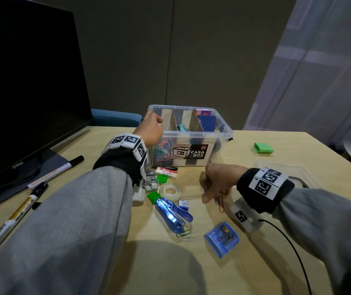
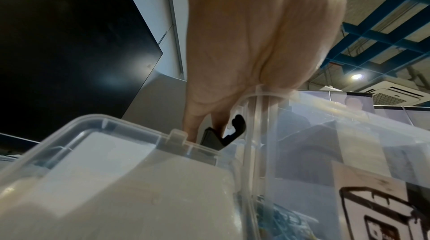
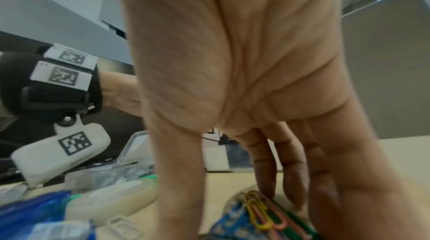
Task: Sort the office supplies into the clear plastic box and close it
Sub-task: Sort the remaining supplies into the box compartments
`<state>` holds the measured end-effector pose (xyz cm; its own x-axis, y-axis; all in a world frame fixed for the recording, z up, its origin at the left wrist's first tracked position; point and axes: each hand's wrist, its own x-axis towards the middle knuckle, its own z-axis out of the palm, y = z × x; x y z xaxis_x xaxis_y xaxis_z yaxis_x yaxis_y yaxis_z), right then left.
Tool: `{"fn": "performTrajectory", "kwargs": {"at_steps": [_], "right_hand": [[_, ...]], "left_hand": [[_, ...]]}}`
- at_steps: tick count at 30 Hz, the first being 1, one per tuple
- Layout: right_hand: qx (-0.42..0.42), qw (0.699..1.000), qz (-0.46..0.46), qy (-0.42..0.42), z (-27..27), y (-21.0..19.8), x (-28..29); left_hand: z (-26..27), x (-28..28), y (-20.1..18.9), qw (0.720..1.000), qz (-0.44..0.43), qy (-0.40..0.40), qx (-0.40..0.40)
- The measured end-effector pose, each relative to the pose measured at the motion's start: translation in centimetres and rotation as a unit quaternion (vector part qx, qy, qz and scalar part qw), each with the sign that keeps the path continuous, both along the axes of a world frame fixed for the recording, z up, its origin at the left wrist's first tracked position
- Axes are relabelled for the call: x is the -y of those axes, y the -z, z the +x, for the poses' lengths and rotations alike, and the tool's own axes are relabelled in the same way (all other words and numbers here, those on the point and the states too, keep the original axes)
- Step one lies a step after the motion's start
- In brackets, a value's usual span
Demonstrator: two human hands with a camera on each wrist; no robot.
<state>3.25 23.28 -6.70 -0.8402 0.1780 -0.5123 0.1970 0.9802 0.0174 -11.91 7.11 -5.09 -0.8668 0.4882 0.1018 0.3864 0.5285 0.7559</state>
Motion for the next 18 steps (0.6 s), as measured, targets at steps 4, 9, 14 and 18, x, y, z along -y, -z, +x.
{"fn": "performTrajectory", "kwargs": {"at_steps": [4,9,14,18], "right_hand": [[-0.036,0.998,0.034,-0.025,-0.8,0.3,0.7],[-0.080,0.996,0.027,-0.015,-1.4,0.7,0.8],[-0.073,0.997,0.002,-0.010,-1.6,0.9,0.1],[-0.064,0.998,-0.018,-0.014,-1.4,1.1,-0.2]], "left_hand": [[0.0,0.1,0.0,1.000,-0.002,0.000,0.001],[0.0,0.1,0.0,1.000,0.000,0.002,0.004],[0.0,0.1,-0.1,1.000,0.002,0.002,0.006],[0.1,0.1,-0.1,1.000,0.001,0.002,0.003]]}}
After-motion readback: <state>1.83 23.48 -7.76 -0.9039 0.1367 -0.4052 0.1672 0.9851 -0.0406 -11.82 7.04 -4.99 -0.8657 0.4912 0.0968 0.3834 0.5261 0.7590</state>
